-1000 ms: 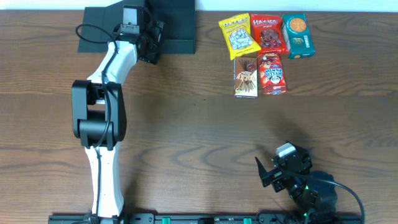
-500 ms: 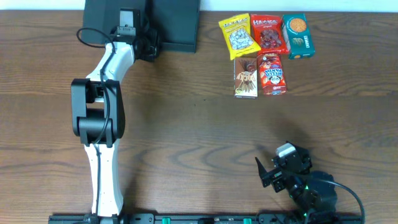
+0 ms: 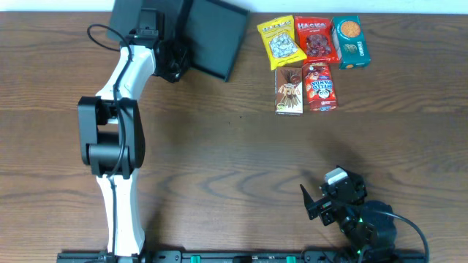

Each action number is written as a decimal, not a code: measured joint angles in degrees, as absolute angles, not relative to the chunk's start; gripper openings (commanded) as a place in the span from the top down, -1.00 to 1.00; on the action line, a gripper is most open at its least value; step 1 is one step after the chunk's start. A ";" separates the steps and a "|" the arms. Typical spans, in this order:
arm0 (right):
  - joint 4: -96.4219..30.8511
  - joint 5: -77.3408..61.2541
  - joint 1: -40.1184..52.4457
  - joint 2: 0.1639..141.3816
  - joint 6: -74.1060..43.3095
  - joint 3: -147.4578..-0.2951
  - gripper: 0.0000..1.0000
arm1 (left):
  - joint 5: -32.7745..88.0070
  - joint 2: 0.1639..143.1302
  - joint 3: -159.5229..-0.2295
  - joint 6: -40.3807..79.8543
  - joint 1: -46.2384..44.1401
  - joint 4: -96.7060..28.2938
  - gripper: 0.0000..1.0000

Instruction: Pack container

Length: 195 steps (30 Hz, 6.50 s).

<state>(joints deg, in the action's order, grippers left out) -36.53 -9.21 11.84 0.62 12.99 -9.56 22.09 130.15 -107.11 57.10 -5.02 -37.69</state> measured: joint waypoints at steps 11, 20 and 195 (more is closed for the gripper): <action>-36.56 -9.23 11.84 0.62 12.99 -9.56 -0.98 | 6.07 113.27 -107.39 19.40 -7.73 -65.87 0.88; -36.53 -9.21 11.84 0.62 12.99 -9.56 -0.98 | 6.26 114.76 -102.02 8.69 -8.67 -71.09 0.89; -32.69 -23.97 -8.40 88.49 -2.39 -81.01 -0.99 | 15.03 94.43 -98.54 14.57 -12.05 -62.81 -0.91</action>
<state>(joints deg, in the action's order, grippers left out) -32.69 -23.97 -8.40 88.49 -2.39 -81.01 15.03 94.43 -98.54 14.57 -12.05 -62.81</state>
